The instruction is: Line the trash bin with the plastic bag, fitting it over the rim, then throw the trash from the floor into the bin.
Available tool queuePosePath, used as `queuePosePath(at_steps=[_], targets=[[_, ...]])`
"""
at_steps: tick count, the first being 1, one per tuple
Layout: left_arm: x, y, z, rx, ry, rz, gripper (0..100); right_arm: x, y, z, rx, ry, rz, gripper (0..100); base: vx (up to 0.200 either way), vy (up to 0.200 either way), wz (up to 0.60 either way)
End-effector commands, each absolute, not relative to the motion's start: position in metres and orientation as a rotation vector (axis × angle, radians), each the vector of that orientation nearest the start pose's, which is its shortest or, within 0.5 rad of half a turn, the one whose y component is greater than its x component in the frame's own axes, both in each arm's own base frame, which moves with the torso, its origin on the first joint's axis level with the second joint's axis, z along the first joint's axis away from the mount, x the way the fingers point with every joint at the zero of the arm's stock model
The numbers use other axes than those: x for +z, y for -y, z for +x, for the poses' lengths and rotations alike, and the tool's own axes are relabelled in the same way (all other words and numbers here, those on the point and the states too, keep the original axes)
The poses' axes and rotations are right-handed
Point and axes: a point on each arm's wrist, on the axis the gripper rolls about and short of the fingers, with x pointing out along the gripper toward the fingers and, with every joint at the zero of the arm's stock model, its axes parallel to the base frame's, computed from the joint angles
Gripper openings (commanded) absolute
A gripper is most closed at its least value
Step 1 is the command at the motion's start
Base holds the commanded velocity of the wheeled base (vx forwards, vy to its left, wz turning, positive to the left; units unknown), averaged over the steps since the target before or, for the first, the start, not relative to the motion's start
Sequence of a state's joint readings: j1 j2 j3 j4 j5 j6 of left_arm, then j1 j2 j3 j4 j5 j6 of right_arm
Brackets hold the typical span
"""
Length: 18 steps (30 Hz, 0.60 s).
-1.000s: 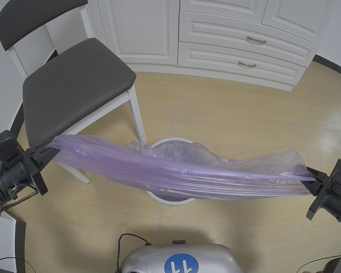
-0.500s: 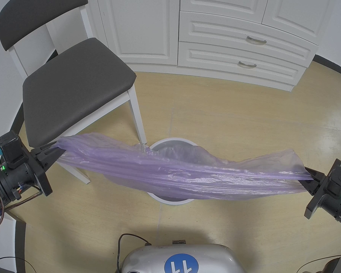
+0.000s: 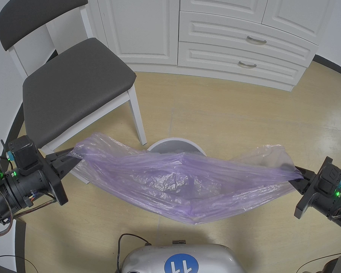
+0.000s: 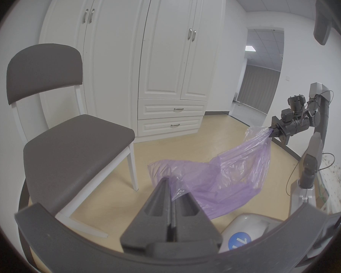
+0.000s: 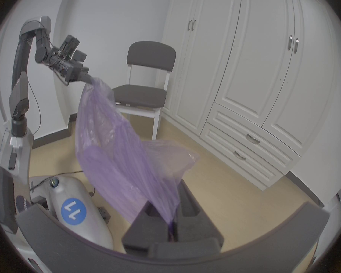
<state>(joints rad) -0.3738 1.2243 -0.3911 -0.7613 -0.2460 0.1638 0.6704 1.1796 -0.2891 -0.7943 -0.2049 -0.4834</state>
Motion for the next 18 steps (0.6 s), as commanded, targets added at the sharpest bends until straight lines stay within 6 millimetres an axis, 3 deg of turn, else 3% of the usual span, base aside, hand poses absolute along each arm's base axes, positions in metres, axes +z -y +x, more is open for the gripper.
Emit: queuePosePath(at_steps=[1,10,13,18], targets=[[0.194,0.079,0.159,-0.647,-0.042,0.144,0,0.176,-0.103,0.129,0.500,0.026,-0.498,0,0.000,0.000,0.00],[0.190,0.095,0.163,-0.634,-0.034,0.139,0,0.180,-0.136,0.121,0.571,0.074,-0.341,0,0.000,0.000,0.00],[0.190,0.095,0.165,-0.596,-0.019,0.138,0,0.179,-0.133,0.122,0.545,0.071,-0.342,0,0.000,0.000,0.00],[0.198,0.081,0.167,-0.489,0.022,0.119,0,0.186,-0.108,0.127,0.415,0.092,-0.380,0,0.000,0.000,0.00]])
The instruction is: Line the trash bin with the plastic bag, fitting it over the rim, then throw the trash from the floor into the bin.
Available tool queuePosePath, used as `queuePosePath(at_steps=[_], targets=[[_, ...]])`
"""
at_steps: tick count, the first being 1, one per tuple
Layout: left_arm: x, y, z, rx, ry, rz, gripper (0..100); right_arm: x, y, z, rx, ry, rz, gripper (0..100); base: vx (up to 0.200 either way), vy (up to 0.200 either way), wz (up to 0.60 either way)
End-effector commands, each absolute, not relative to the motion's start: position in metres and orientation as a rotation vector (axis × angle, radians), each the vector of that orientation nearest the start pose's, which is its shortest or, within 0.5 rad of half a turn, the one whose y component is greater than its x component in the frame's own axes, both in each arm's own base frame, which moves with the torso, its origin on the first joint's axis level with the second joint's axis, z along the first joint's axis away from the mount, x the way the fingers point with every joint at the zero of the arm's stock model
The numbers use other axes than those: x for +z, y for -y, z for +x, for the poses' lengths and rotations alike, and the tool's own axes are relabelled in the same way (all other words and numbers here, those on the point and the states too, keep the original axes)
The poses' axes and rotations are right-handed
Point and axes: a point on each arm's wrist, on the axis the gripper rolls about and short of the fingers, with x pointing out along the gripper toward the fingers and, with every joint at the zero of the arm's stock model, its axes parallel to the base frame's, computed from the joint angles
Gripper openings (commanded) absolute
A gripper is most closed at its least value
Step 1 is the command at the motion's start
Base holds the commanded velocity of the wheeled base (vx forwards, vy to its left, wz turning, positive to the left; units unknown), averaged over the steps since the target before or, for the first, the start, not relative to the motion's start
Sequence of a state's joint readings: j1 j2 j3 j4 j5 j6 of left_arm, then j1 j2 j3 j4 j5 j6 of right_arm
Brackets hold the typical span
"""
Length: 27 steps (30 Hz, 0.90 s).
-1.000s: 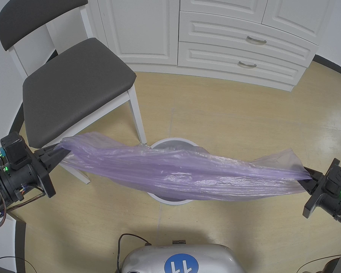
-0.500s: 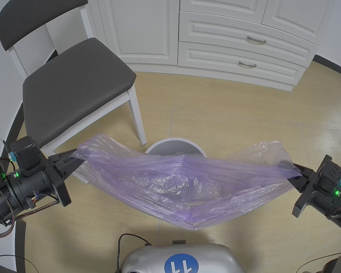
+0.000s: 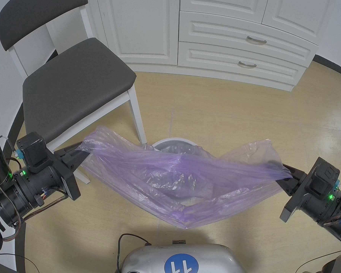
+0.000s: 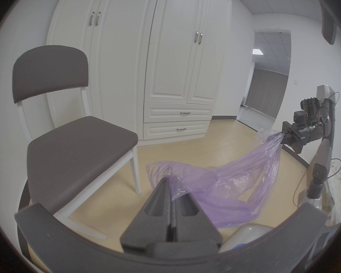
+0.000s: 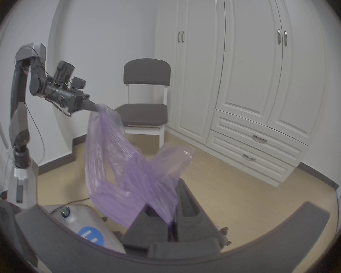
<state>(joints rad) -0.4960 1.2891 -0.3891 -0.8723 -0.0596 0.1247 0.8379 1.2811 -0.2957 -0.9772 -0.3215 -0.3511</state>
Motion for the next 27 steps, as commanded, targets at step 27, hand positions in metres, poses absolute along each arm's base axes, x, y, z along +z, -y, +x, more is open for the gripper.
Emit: queuePosePath(at_steps=[27], targets=[[0.198,0.087,0.215,-0.162,0.017,0.114,0,0.171,-0.117,0.170,0.199,0.127,-0.445,0,0.000,0.000,0.00]])
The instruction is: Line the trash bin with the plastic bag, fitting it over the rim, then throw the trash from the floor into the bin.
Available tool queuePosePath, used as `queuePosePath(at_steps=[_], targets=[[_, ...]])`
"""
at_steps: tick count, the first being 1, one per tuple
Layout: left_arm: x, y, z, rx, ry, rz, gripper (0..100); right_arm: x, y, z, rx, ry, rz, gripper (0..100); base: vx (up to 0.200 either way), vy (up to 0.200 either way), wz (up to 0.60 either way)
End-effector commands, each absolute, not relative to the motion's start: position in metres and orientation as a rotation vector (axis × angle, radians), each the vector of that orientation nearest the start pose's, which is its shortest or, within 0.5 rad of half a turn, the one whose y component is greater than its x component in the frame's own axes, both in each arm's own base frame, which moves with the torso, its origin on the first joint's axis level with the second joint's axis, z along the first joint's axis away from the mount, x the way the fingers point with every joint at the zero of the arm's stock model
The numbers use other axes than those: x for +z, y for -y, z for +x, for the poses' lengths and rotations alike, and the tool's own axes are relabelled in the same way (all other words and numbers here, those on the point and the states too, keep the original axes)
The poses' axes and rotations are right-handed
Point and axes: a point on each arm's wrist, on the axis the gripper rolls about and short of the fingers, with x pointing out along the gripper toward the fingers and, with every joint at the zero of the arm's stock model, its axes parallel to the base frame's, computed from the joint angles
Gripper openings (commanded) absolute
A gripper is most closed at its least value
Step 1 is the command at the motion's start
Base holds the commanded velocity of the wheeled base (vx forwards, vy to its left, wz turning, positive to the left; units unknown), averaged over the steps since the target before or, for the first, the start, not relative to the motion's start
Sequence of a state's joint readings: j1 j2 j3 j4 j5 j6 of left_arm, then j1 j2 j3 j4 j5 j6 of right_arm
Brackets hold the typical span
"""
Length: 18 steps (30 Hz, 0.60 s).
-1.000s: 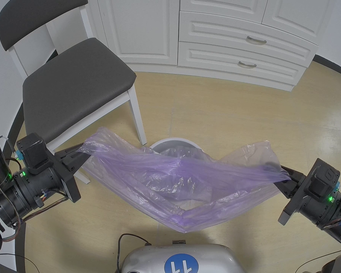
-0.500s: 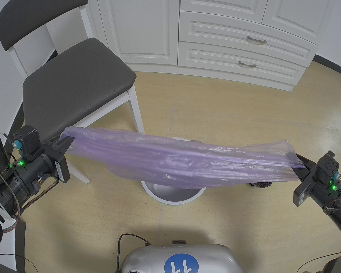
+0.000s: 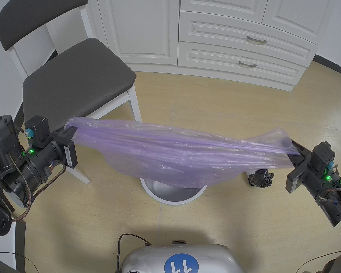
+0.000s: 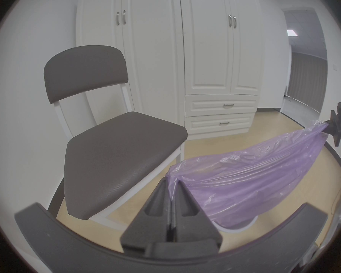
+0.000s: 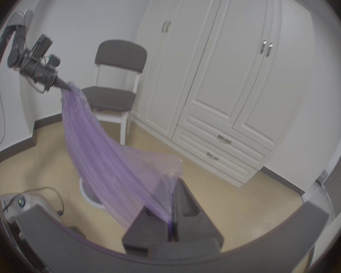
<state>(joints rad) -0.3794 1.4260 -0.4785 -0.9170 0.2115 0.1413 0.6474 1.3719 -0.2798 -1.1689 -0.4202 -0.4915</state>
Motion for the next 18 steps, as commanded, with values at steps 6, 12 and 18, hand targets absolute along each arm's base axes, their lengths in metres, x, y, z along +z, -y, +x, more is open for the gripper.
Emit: queuePosePath(at_steps=[6,12,18], targets=[[0.207,0.091,0.227,-0.036,0.096,0.076,0,0.178,-0.121,0.177,0.133,0.220,-0.388,0,0.000,0.000,0.00],[0.209,0.096,0.237,0.003,0.135,0.054,0,0.184,-0.125,0.183,0.120,0.246,-0.356,0,0.000,0.000,0.00],[0.214,0.095,0.246,0.041,0.167,0.033,0,0.186,-0.124,0.183,0.114,0.253,-0.353,0,0.000,0.000,0.00]])
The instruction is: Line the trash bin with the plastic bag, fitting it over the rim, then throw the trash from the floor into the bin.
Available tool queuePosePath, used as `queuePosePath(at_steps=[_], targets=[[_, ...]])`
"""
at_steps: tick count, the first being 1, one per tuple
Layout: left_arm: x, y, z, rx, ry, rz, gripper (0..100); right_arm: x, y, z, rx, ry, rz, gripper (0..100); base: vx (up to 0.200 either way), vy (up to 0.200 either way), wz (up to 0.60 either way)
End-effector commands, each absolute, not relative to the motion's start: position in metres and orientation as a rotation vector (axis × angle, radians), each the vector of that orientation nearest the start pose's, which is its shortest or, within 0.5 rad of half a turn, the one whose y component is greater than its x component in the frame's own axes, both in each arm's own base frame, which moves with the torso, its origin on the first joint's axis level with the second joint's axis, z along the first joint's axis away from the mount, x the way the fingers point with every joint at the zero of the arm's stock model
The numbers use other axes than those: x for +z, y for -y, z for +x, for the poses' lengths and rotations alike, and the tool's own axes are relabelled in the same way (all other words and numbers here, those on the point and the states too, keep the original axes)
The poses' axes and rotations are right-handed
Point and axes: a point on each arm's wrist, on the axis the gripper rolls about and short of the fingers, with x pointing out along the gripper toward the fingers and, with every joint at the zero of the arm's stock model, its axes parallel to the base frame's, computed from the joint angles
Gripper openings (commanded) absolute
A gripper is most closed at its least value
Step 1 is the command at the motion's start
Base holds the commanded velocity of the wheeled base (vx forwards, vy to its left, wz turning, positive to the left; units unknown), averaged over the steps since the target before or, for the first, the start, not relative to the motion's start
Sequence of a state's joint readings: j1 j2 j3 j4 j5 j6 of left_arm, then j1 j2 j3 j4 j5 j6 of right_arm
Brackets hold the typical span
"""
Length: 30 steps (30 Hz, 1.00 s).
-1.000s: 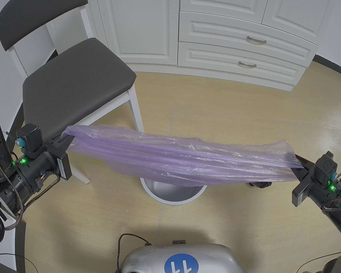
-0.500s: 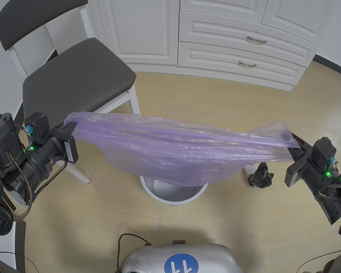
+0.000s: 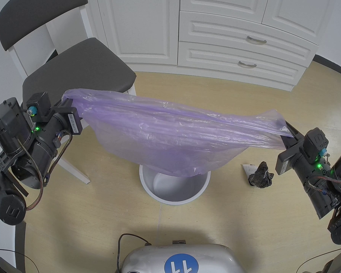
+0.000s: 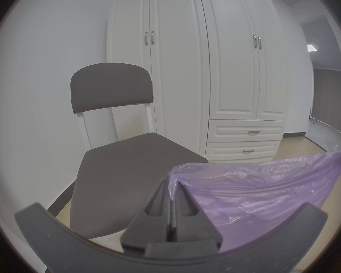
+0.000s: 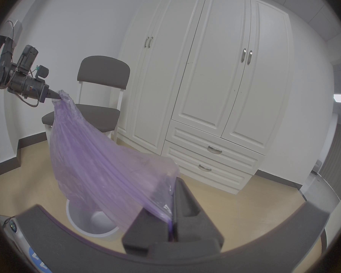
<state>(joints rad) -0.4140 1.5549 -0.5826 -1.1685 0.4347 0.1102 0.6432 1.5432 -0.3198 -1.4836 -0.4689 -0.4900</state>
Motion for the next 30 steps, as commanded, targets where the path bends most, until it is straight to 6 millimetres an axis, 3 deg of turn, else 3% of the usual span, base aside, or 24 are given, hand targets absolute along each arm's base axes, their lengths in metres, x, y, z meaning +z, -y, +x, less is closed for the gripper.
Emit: queuePosePath(at_steps=[1,12,17,20,26,30], targets=[[0.214,0.095,0.246,0.043,0.167,0.033,0,0.186,-0.124,0.184,0.113,0.255,-0.352,0,0.000,0.000,0.00],[0.209,0.100,0.251,0.016,0.220,0.017,0,0.189,-0.127,0.176,0.171,0.296,-0.340,0,0.000,0.000,0.00],[0.207,0.108,0.250,-0.099,0.246,0.021,0,0.192,-0.134,0.168,0.256,0.350,-0.323,0,0.000,0.000,0.00],[0.203,0.113,0.259,-0.140,0.242,0.027,0,0.192,-0.137,0.172,0.260,0.352,-0.315,0,0.000,0.000,0.00],[0.187,0.140,0.296,-0.174,0.286,0.009,0,0.181,-0.154,0.194,0.291,0.324,-0.290,0,0.000,0.000,0.00],[0.180,0.158,0.298,-0.217,0.293,-0.007,0,0.171,-0.173,0.215,0.307,0.292,-0.235,0,0.000,0.000,0.00]])
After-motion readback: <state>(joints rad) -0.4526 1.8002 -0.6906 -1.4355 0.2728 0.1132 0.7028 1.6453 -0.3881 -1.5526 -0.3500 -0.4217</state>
